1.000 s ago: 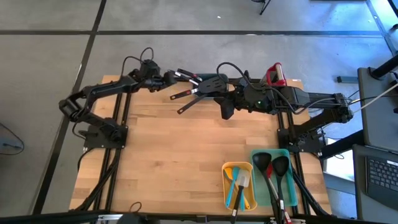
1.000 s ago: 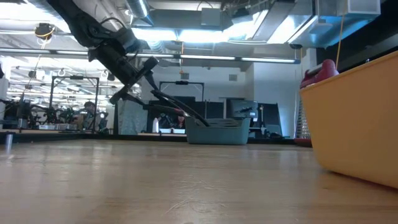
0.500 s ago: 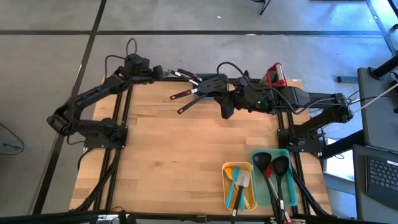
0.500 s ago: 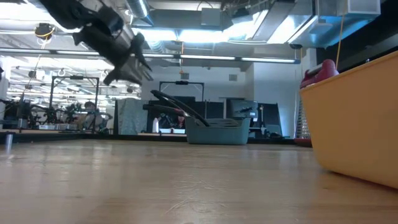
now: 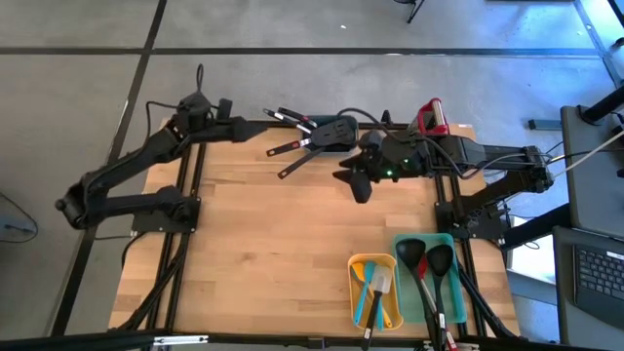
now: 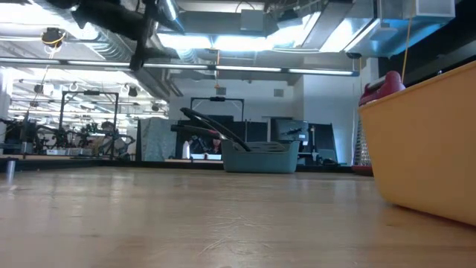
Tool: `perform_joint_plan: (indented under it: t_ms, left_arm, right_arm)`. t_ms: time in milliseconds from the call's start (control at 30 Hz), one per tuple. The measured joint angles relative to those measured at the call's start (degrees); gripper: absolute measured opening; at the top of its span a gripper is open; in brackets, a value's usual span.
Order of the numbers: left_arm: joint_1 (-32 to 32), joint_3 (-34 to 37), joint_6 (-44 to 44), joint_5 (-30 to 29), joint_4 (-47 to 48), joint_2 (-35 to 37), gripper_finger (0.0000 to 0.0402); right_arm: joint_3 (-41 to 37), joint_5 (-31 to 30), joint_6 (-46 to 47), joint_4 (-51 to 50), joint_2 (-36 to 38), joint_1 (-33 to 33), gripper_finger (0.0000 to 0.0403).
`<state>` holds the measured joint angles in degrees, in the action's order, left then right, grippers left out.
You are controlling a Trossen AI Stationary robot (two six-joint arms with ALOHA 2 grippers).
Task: Pick & Place Kitchen Items
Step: Return to Home Position
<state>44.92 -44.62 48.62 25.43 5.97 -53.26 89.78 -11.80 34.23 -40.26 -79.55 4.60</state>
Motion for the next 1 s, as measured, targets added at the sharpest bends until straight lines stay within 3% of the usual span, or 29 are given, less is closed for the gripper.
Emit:
perform_joint_plan:
  t_ms: [267, 533, 767, 1000]
  left_arm:
    - [-11.72, 0.00, 0.19, -0.13, 0.44, 0.96, 0.0249]
    - [-25.57, 0.00, 0.11, -4.53, 0.82, -0.57, 0.0195]
    - [-36.21, 0.00, -0.37, -16.51, -2.26, -0.57, 0.0121]
    - [-42.39, 0.00, -2.57, -19.47, -2.31, -0.56, 0.0034]
  right_arm:
    - [0.00, 7.06, 0.07, -2.30, 0.00, 0.02, 0.0201]
    - [0.00, 17.21, 3.90, -4.70, 0.00, 0.60, 0.0202]
    - [0.00, 13.15, 2.88, 3.16, -0.02, 5.30, 0.0175]
    - [0.04, 4.16, 4.99, 7.54, -0.69, 9.76, 0.0079]
